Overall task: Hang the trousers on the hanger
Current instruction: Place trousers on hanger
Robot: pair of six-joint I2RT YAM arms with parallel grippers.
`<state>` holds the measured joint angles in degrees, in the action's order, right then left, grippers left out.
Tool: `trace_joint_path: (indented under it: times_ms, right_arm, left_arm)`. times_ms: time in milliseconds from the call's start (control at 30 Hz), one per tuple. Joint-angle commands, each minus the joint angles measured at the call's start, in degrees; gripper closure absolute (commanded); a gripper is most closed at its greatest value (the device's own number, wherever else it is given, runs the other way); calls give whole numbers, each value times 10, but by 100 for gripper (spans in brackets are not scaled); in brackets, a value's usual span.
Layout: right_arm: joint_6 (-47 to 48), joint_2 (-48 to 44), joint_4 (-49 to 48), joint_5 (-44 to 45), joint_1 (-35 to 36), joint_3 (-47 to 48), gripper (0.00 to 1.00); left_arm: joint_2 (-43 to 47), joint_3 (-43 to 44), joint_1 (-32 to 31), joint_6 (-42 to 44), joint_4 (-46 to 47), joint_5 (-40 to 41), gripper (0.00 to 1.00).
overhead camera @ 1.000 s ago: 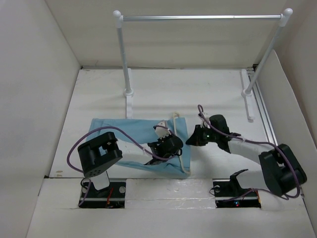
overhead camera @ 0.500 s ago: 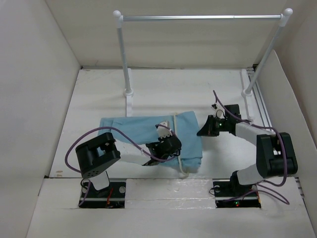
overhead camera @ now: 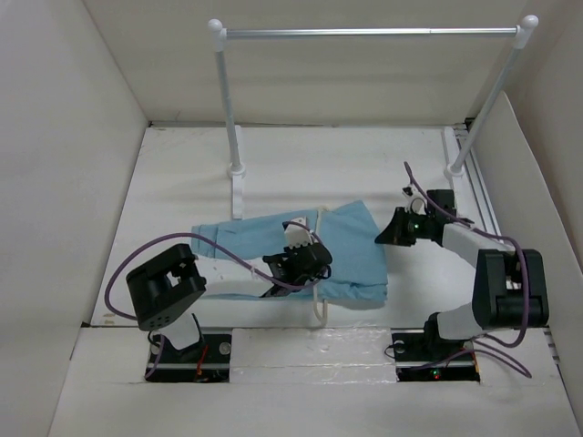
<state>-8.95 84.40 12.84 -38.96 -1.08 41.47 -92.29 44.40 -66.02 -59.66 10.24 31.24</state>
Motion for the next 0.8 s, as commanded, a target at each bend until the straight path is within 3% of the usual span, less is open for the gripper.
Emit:
trace_joint_path:
  times_ms: [0, 333, 500, 767]
  right_arm:
    - [6, -52, -25, 40, -30, -40, 100]
    - [41, -88, 28, 32, -102, -38, 100]
    - [31, -71, 6, 21, -102, -50, 100]
    - [35, -52, 4, 47, -107, -47, 100]
  left_arm:
    - [46, -19, 40, -4, -137, 73, 100]
    - [74, -57, 57, -14, -166, 83, 100]
    - [88, -64, 57, 45, -138, 83, 100]
    - [77, -31, 57, 104, -168, 126, 100]
